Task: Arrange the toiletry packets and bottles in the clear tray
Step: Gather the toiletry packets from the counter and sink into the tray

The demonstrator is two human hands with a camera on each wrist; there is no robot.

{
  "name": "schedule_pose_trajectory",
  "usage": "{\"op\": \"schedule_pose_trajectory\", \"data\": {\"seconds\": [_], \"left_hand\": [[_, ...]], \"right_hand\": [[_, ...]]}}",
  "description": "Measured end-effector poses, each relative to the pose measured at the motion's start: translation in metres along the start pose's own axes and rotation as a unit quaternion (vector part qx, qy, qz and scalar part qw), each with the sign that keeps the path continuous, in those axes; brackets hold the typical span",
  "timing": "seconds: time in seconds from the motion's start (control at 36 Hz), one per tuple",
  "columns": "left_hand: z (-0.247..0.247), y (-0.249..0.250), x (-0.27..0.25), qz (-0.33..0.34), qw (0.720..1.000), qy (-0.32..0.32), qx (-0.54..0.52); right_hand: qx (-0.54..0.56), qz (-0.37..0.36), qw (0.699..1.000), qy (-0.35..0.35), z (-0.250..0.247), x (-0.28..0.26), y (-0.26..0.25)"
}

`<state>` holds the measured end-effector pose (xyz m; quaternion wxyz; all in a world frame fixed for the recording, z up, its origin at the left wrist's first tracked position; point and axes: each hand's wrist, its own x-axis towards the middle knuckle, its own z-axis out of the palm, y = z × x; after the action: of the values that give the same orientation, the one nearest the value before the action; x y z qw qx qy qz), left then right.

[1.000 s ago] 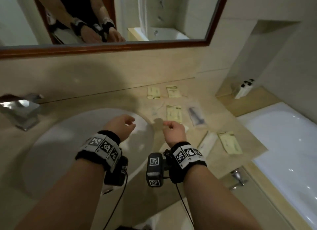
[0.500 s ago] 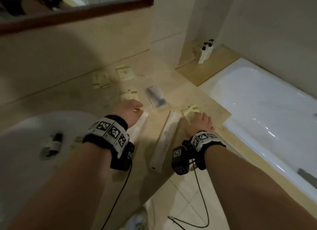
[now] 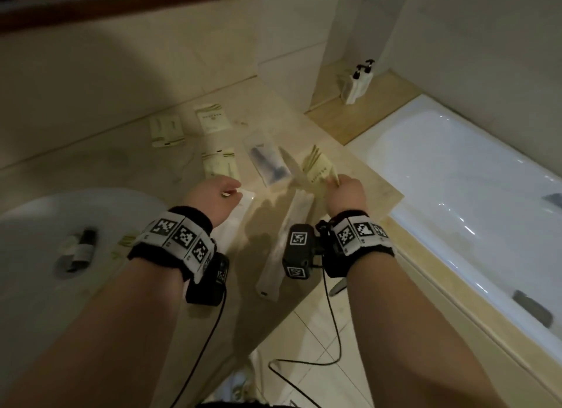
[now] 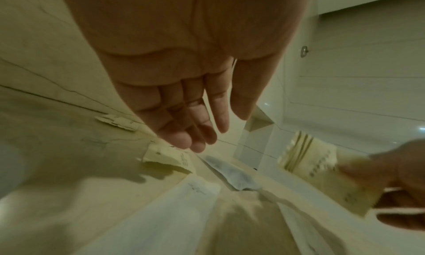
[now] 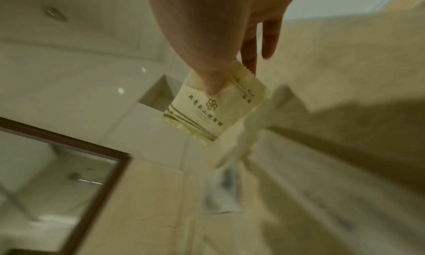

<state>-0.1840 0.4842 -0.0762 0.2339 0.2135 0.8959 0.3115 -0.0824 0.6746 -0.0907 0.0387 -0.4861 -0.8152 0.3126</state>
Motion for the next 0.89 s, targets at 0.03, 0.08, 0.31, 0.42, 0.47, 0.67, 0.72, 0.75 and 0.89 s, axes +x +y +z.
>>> {"op": "schedule_pose_trajectory", "data": {"seconds": [0.03, 0.08, 0.31, 0.42, 0.47, 0.67, 0.72, 0.75, 0.89], "left_hand": [[-0.002, 0.0, -0.002, -0.003, 1.0, 0.005, -0.007], [-0.007, -0.001, -0.007, -0.012, 0.999, 0.025, -0.031], [-0.042, -0.02, -0.035, -0.003, 0.984, 0.114, -0.137], [-0.058, -0.029, -0.057, 0.007, 0.988, 0.084, -0.132], [-0.067, -0.035, -0.071, 0.008, 0.989, 0.091, -0.115], [-0.098, -0.075, -0.112, -0.013, 0.984, 0.138, -0.116], [-0.107, -0.089, -0.123, -0.023, 0.98, 0.16, -0.119], [-0.112, -0.095, -0.13, -0.026, 0.978, 0.17, -0.118], [-0.137, -0.13, -0.162, -0.058, 0.969, 0.195, -0.139]], "right_hand": [[0.022, -0.032, 0.999, 0.0, -0.004, -0.006, -0.01], [0.052, -0.089, 0.994, -0.021, -0.01, -0.02, -0.03], [0.092, -0.19, 0.965, -0.157, -0.007, -0.076, -0.075], [0.102, -0.216, 0.952, -0.191, 0.002, -0.097, -0.088], [0.114, -0.226, 0.945, -0.21, 0.007, -0.11, -0.098], [0.086, -0.29, 0.917, -0.259, 0.035, -0.152, -0.136], [0.082, -0.305, 0.905, -0.285, 0.046, -0.167, -0.148], [0.084, -0.314, 0.9, -0.291, 0.052, -0.174, -0.153], [0.09, -0.371, 0.875, -0.297, 0.079, -0.212, -0.18]]}}
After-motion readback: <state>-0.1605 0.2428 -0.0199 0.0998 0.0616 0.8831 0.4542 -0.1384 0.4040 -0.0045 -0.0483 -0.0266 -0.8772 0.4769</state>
